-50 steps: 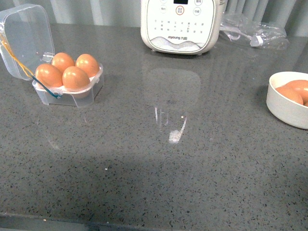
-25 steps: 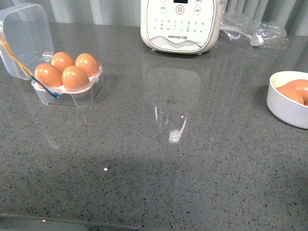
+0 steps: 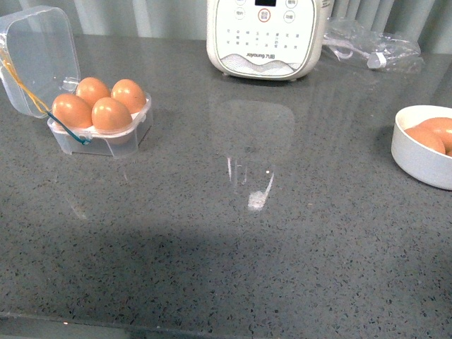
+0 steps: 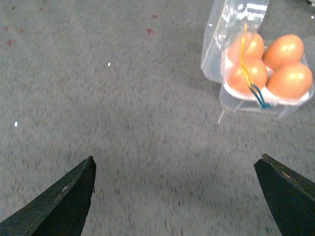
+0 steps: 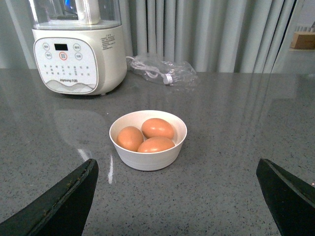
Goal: Put egg into box
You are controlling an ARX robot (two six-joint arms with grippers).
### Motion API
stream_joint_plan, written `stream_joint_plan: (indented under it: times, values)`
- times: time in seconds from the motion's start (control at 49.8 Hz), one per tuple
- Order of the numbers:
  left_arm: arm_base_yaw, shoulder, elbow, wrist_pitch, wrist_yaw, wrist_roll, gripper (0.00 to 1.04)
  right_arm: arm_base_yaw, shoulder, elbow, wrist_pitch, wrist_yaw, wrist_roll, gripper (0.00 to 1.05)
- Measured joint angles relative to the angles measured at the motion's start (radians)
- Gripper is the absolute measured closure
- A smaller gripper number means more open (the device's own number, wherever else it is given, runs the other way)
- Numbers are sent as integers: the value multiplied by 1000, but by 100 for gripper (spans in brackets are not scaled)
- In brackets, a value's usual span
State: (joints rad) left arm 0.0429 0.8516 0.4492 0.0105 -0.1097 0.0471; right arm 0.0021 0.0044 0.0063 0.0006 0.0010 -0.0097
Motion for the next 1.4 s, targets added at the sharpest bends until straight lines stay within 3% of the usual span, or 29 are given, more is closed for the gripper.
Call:
stream_joint_plan:
  times: [0.321, 0.562, 1.043, 1.404]
  values:
    - [77, 424, 239, 203, -58, 123, 7, 0, 0, 0, 0, 0, 0, 7]
    - [89, 584, 396, 195, -37, 151, 7, 0, 0, 0, 0, 0, 0, 7]
    - [-86, 672, 481, 219, -48, 127, 7, 0, 0, 0, 0, 0, 0, 7]
    - [-301, 650, 446, 130, -37, 49, 7, 0, 0, 0, 0, 0, 0, 7]
